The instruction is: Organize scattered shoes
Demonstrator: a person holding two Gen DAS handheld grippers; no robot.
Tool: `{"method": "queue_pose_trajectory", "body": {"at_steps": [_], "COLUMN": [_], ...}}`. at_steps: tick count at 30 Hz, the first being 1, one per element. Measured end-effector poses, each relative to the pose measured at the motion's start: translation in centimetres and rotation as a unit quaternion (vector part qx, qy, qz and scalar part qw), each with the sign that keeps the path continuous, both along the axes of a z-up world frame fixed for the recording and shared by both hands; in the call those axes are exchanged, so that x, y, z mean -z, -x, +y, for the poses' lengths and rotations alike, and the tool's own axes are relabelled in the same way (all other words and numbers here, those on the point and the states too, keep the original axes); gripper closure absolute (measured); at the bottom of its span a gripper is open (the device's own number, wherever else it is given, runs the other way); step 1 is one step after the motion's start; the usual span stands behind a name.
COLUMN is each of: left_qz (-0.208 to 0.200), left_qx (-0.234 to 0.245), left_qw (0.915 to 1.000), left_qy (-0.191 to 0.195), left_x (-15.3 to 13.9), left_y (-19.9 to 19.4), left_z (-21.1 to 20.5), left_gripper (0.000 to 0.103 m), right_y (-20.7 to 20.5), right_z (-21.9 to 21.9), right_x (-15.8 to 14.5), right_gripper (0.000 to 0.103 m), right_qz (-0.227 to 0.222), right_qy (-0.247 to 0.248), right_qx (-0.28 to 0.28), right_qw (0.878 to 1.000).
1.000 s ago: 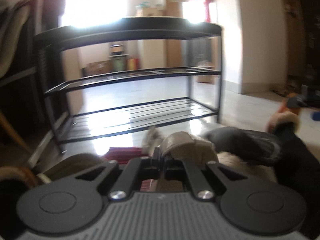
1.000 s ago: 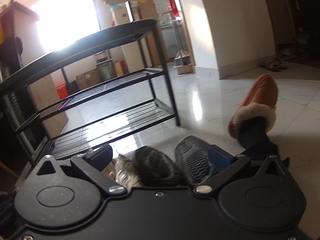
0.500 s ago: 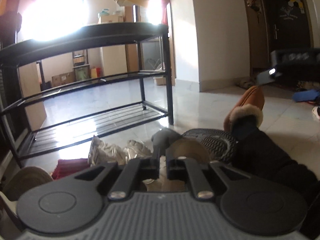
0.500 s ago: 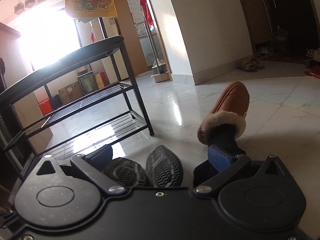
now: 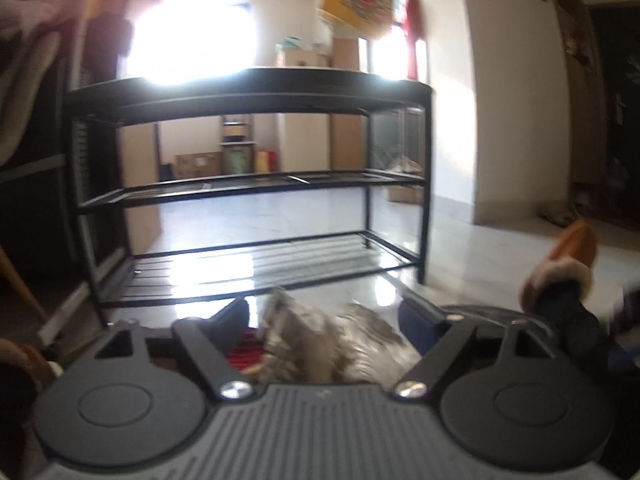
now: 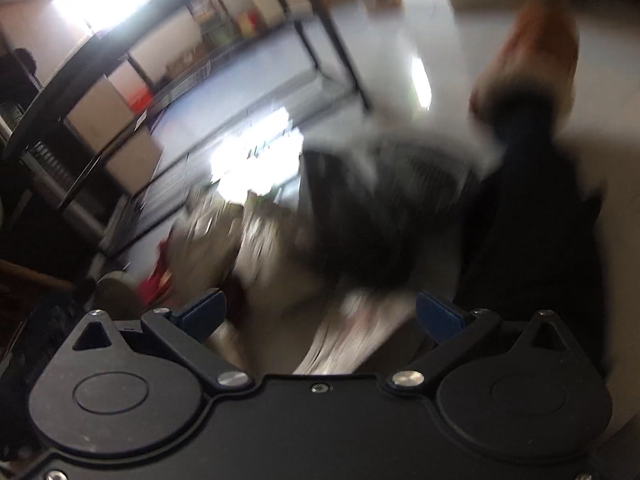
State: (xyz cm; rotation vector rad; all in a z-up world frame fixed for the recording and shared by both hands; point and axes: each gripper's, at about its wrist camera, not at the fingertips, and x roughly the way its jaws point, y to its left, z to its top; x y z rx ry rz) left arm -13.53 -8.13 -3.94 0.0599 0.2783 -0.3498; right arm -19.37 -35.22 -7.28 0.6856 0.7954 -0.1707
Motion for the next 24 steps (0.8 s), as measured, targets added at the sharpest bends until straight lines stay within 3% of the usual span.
{"method": "queue_pose_trajectory", "body": {"at_steps": [1,3,10,14,20,24], "left_qz": [0.0,0.001,0.042,0.05,0.059,0.069], "left_qx": [-0.009,-0.026,-0.064,-0.084,-0.114,-0.123], "left_qw": [1.0,0.9997,0.9971,0.9952,0.9914,0.9893], "left_qy": [0.0,-0.002,0.007,0.009,0.027,0.037], "left_x": [-0.1,-0.1,0.3,0.9,1.3,1.5], "left_y": [-0.1,-0.4,-2.0,-2.6,-3.6,-4.1], "left_z": [0.5,1.5,4.8,6.4,8.3,9.0], "left_gripper": [0.006,0.001,0.0,0.0,0.0,0.0], "right_y": [-0.4,-0.9,-4.0,-4.6,-4.6,-5.3], "right_z": [0.1,1.4,4.3,4.1,2.9,3.2], "right_x": [1.1,1.6,3.1,4.1,4.2,5.1], "right_gripper": [0.0,0.0,0.0,0.014,0.016,0.018], "right_qz": [0.016,0.023,0.053,0.054,0.063,0.094], "right_qy": [-0.009,0.03,0.058,0.018,-0.009,-0.006], "right_qx": [0.006,-0.003,-0.05,-0.049,0.004,0.015], "right_qw": [1.0,0.999,0.996,0.997,0.998,0.995]}}
